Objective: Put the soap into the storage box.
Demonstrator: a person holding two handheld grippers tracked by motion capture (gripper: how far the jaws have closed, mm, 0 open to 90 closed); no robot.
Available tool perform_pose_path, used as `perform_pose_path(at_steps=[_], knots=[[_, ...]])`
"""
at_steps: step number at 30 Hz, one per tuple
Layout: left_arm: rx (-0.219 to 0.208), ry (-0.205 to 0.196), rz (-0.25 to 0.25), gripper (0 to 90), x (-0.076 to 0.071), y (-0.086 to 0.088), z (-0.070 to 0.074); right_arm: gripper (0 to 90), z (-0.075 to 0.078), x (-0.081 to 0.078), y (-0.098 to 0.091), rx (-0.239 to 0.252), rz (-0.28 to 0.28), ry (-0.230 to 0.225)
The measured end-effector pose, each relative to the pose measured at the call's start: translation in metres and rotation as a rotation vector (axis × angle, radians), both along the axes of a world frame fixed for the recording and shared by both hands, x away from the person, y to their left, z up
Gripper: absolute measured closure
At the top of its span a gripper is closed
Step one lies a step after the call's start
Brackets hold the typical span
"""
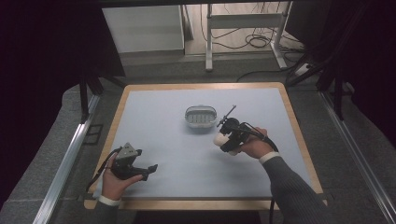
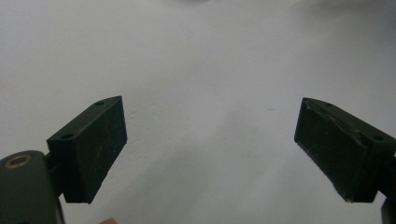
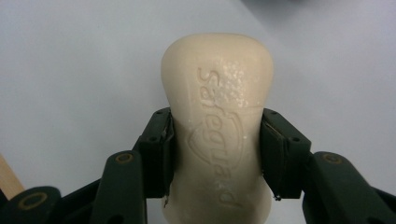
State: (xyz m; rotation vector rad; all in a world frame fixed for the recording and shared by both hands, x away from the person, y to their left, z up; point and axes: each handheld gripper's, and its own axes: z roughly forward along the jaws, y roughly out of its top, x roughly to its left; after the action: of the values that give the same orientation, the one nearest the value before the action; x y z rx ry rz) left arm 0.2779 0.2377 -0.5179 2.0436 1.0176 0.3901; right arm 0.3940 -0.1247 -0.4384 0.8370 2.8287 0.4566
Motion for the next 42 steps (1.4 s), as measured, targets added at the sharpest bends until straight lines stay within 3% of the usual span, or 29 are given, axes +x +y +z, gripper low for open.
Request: perform_pose_path(at_steps=[15, 42], knots=[[0.004, 0.0, -0.003, 9.8, 0.0, 0.0, -0.001, 49.7, 0.014, 0.028, 0.01, -0.013, 0.028, -0.021], [0.008, 0.003, -0.004, 9.8, 0.0, -0.001, -0.001, 49.7, 0.025, 0.074, 0.02, -0.01, 0.075, -0.055]])
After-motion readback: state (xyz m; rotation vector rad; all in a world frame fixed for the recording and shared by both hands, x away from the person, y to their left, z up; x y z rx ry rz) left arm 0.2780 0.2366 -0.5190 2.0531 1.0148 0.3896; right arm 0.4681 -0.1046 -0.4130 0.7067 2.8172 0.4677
